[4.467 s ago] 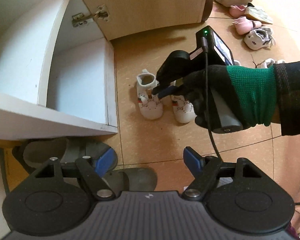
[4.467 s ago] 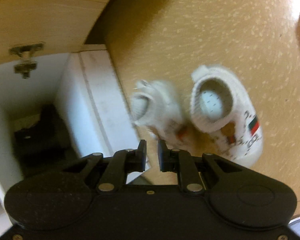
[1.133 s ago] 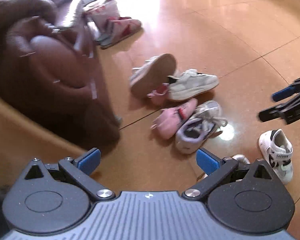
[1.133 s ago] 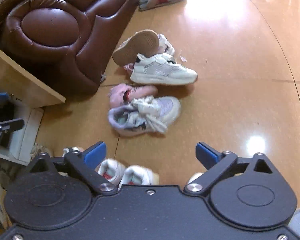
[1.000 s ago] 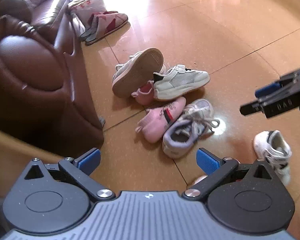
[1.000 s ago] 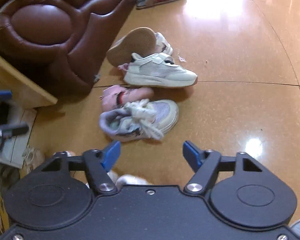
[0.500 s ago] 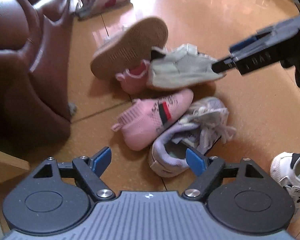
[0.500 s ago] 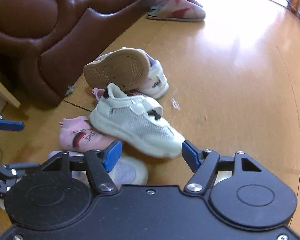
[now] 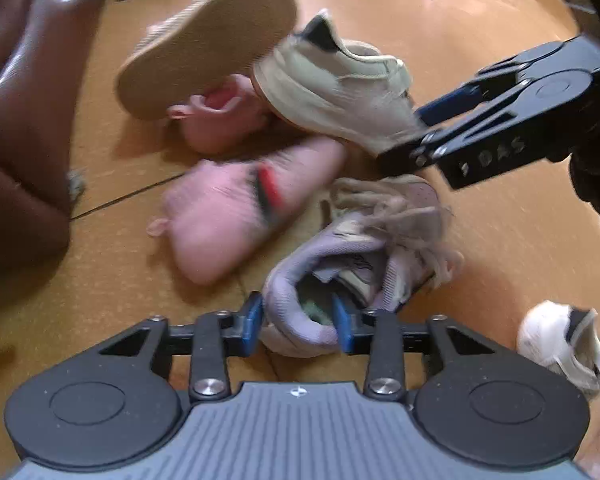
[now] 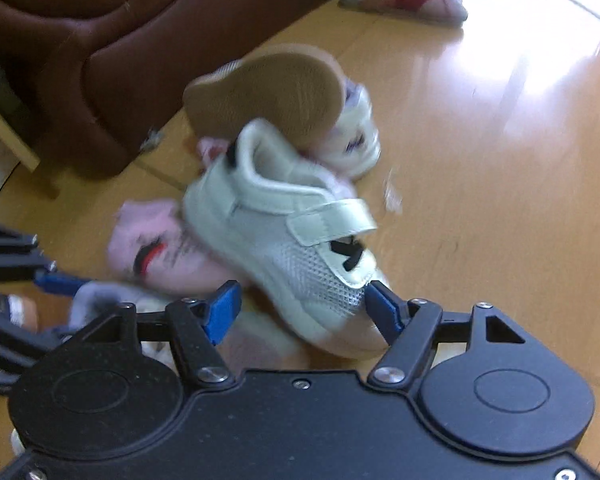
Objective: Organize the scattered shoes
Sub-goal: 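Grasp a black-strapped white shoe with the right gripper while the left grasps a grey-lined white shoe, then carry both shoes to the shoe row and open the right gripper to release its shoe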
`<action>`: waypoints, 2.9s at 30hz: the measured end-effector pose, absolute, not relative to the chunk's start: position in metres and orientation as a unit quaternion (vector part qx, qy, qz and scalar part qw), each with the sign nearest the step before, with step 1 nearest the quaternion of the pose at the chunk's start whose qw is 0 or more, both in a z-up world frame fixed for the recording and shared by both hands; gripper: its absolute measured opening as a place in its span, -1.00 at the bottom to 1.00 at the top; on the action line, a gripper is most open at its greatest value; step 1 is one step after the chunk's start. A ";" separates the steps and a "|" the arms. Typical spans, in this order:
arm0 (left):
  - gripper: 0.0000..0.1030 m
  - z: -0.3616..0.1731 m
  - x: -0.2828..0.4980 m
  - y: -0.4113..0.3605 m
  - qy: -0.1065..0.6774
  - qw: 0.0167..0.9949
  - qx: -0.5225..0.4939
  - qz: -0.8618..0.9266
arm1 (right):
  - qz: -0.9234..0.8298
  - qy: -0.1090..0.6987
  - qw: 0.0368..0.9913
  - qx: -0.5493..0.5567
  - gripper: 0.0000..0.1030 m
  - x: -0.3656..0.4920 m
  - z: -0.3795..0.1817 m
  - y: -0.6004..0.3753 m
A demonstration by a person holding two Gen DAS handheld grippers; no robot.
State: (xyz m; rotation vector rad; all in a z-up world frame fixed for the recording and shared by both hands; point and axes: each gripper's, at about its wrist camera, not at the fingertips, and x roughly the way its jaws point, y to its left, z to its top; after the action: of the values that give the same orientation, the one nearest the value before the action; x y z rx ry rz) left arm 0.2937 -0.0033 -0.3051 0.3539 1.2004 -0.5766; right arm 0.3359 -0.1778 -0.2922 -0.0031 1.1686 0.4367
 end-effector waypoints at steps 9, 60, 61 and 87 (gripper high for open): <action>-0.63 -0.284 0.284 0.013 0.486 0.802 0.238 -0.253 | 0.181 0.534 0.826 0.027 0.02 0.316 -0.276 -0.192; -0.68 -0.241 0.270 0.071 0.494 0.832 -0.222 -0.119 | 0.064 0.494 0.839 0.220 -0.84 0.357 -0.248 -0.274; -0.68 -0.231 0.268 0.074 0.488 0.836 -0.218 -0.123 | 0.060 0.493 0.837 0.230 -0.84 0.353 -0.243 -0.278; -0.68 -0.180 0.105 0.064 0.515 0.836 -0.117 -0.147 | -0.089 0.567 0.734 0.362 -0.83 0.071 -0.236 -0.367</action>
State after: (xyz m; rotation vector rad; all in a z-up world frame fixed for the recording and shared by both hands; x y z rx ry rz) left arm 0.1049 0.0638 -0.1801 -0.2476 1.0907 -0.3110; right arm 0.0706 -0.3672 -0.2358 0.7960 1.2469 -0.1949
